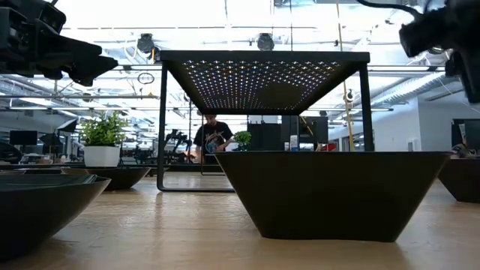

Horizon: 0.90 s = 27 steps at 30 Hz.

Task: Pick & Place Mini shaped plates
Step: Stack the black distorted square plate on top of the black distorted square plate on the shelf

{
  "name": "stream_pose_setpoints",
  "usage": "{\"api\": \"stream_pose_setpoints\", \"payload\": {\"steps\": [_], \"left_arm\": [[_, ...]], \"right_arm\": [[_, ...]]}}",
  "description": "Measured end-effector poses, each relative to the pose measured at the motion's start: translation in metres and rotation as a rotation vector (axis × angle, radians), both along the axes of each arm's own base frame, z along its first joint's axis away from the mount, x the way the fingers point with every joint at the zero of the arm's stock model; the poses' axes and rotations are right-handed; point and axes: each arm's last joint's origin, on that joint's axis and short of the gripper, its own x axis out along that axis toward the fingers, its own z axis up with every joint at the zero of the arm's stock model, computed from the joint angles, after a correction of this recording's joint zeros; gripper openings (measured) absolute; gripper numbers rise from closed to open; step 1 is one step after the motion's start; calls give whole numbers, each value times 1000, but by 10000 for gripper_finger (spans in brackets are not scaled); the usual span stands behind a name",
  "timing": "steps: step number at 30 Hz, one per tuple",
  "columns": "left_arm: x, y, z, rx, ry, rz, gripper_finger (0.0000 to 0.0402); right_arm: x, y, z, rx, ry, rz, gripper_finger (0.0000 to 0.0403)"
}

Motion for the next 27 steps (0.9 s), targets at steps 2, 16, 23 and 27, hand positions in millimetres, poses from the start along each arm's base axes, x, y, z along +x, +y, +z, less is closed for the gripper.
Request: {"api": "stream_pose_setpoints", "payload": {"steps": [2,16,23,27], "left_arm": [[0,0,0,0,0,0,269],[0,0,0,0,0,0,269],[0,0,0,0,0,0,269],[0,0,0,0,0,0,269]], "right_arm": [[1,7,-15,5,-35,67,155],[-11,33,-63,27,-92,277,156],[-17,40,-82,31,-92,328,147],[-20,39,-89,22,-69,329,132]]}}
